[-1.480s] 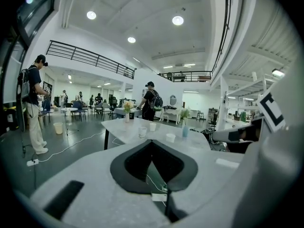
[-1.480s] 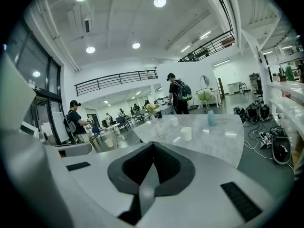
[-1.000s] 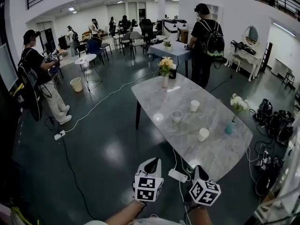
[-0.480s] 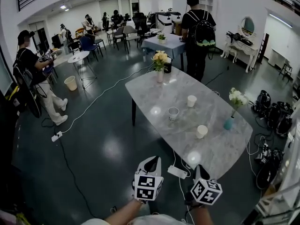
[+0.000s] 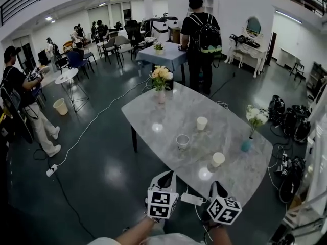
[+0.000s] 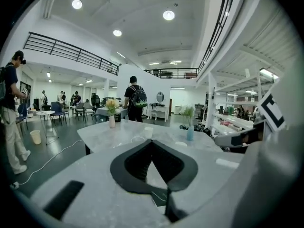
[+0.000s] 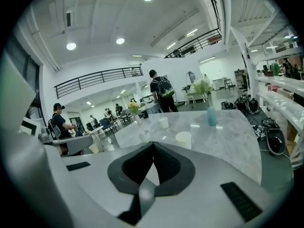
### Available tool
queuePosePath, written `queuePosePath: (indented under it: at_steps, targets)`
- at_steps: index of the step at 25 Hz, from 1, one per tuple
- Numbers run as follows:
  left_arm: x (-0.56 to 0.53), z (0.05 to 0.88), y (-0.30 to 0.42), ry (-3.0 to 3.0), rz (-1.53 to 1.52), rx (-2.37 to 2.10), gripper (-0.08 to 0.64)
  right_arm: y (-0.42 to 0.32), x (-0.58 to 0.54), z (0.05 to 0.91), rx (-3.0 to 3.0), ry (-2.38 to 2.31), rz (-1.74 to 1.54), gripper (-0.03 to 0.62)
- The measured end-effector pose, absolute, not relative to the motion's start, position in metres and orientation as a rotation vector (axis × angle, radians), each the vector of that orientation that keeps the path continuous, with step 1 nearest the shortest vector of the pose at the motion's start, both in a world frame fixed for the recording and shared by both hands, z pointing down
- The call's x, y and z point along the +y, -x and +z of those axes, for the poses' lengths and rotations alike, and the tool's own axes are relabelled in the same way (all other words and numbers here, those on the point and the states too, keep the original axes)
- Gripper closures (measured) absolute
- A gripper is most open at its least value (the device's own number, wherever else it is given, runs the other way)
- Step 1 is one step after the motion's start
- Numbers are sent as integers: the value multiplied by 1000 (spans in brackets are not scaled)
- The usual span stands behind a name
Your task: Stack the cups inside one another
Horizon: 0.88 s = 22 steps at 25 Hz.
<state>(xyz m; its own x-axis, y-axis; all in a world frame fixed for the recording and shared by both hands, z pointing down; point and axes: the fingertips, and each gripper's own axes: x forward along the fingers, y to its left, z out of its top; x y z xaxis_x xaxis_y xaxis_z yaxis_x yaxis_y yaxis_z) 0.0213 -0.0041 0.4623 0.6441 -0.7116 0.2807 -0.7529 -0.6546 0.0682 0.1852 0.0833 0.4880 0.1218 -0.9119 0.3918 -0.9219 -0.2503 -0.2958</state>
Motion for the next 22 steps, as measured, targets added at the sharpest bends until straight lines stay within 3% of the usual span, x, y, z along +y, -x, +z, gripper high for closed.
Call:
queuePosePath:
  at_steps: [22]
  targets:
    - [-125,476,-20,-2734,462,-960,563,-172,-15,489,-1677,-2491,876,584]
